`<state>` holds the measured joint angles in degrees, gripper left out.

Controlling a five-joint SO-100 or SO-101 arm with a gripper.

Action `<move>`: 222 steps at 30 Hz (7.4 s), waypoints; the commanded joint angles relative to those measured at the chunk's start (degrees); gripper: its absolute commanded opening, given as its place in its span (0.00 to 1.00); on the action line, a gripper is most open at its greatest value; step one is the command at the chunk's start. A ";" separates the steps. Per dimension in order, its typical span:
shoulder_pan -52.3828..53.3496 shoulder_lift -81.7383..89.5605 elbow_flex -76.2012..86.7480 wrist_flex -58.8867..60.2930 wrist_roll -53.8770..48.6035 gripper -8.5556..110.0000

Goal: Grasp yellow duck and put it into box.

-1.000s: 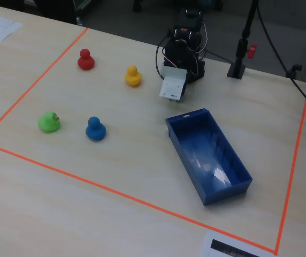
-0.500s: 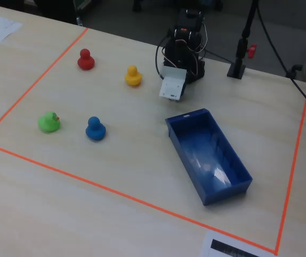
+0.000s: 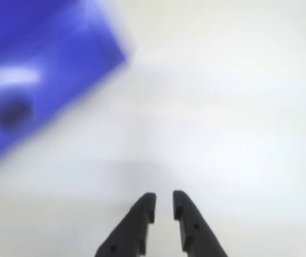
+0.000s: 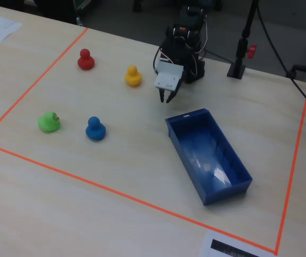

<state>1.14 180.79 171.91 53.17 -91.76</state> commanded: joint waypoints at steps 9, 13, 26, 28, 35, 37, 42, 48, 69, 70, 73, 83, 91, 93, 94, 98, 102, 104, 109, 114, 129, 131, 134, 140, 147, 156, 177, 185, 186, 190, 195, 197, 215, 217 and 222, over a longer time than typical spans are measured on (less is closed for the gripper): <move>18.28 -46.41 -51.68 -5.89 2.20 0.07; 29.09 -50.19 -51.59 -15.56 -0.53 0.07; 60.73 -47.46 -46.76 -2.46 -8.61 0.27; 62.84 -45.53 -44.21 -0.26 -9.05 0.30; 66.80 -41.13 -32.52 -1.32 -14.68 0.34; 67.41 -41.22 -28.83 -5.27 -15.73 0.34; 67.85 -41.40 -23.03 -12.13 -17.14 0.36; 66.27 -41.04 -18.02 -18.90 -17.23 0.36; 59.06 -36.39 -28.48 12.04 -5.27 0.37; 58.71 -36.39 -28.92 14.06 -4.48 0.37; 57.74 -35.95 -28.92 17.58 -2.81 0.37; 58.97 -41.04 -32.08 18.46 -2.20 0.37; 62.49 -50.19 -38.58 19.42 -2.72 0.37; 63.46 -51.77 -38.41 17.14 -3.52 0.37; 63.98 -52.12 -37.44 15.47 -4.31 0.37; 65.39 -52.47 -34.80 11.07 -6.24 0.37; 65.39 -54.67 -36.21 12.30 -6.06 0.37; 65.48 -56.87 -37.62 13.01 -5.80 0.37; 65.92 -59.06 -38.41 12.39 -7.03 0.37; 67.06 -60.82 -38.14 11.69 -9.14 0.37; 67.68 -64.60 -43.15 16.52 -10.63 0.07; 67.85 -63.19 -43.33 16.26 -10.63 0.07; 66.80 -59.68 -44.74 19.25 -10.63 0.07; 50.98 -51.68 -56.87 33.31 -0.70 0.07; 15.21 -50.19 -70.93 39.02 17.58 0.07; -16.79 -45.62 -61.26 26.63 17.49 0.07; -30.06 -100.81 -109.95 19.42 21.53 0.07; -26.98 -114.61 -124.37 22.15 22.06 0.24; -26.46 -114.79 -124.72 21.45 22.06 0.25; -24.08 -114.79 -125.51 19.25 21.36 0.26; -20.65 -109.69 -124.54 17.58 20.39 0.19; -18.72 -102.66 -118.92 17.40 21.27 0.08; -4.57 6.59 -3.43 24.87 12.48 0.07; -3.60 8.88 0.44 25.31 11.95 0.07; 1.85 8.88 6.24 23.20 5.54 0.07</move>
<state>0.26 188.61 175.25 76.73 -83.14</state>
